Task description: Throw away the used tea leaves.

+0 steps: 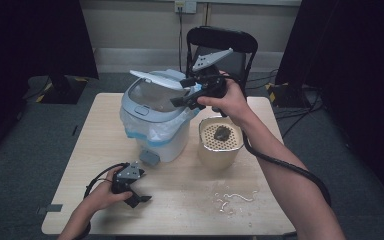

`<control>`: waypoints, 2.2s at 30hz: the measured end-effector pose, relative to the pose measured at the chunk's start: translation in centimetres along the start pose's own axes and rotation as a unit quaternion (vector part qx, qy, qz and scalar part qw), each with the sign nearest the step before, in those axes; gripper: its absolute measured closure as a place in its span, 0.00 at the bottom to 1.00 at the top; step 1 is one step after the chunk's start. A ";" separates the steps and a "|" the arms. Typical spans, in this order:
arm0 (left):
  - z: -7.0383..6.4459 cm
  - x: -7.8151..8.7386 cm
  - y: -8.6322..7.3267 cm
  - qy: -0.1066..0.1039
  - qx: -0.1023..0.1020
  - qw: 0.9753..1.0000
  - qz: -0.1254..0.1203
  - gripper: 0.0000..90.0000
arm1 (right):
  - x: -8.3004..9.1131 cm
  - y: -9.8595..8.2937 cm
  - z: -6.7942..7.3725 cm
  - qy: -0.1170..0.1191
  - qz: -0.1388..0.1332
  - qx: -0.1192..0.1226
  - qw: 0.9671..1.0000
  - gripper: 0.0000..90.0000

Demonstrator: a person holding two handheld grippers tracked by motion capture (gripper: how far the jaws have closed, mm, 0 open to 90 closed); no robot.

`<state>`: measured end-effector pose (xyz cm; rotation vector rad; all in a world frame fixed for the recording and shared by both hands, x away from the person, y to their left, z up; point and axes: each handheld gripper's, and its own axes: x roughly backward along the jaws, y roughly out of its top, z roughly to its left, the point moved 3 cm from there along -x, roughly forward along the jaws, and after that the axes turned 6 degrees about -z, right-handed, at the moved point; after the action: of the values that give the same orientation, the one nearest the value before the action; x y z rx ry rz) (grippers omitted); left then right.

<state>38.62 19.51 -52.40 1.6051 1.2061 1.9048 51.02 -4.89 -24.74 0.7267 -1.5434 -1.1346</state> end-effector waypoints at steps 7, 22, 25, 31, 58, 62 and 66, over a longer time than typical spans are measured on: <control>0.0 0.0 0.0 0.000 0.000 1.000 0.000 0.00 | -0.5 0.1 0.7 0.027 -0.007 -0.010 1.000 0.37; 0.0 0.0 0.0 0.000 0.000 1.000 0.000 0.00 | -1.7 -0.3 0.3 0.033 0.022 -0.024 0.999 0.76; 0.0 0.0 0.0 0.000 0.000 1.000 0.000 0.00 | -2.3 -0.7 0.5 0.034 0.036 -0.019 0.999 0.76; 0.0 0.0 0.0 0.000 0.000 1.000 0.000 0.00 | -3.2 -0.8 0.7 0.034 0.046 -0.012 0.998 0.80; 0.0 0.0 0.0 -0.001 0.000 1.000 0.003 0.00 | -5.2 -0.5 -0.6 -0.007 0.046 -0.003 0.999 0.98; 0.0 0.0 0.0 -0.001 -0.001 1.000 0.003 0.00 | -5.2 -0.4 -0.6 -0.009 0.048 -0.002 0.999 0.99; 0.0 0.1 0.0 -0.002 -0.001 1.000 0.003 0.00 | -5.3 -0.5 -0.6 -0.010 0.049 -0.002 0.999 1.00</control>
<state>38.62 19.55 -52.35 1.6132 1.1990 1.9044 52.97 -0.60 -27.25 0.6312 -1.5749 -1.0745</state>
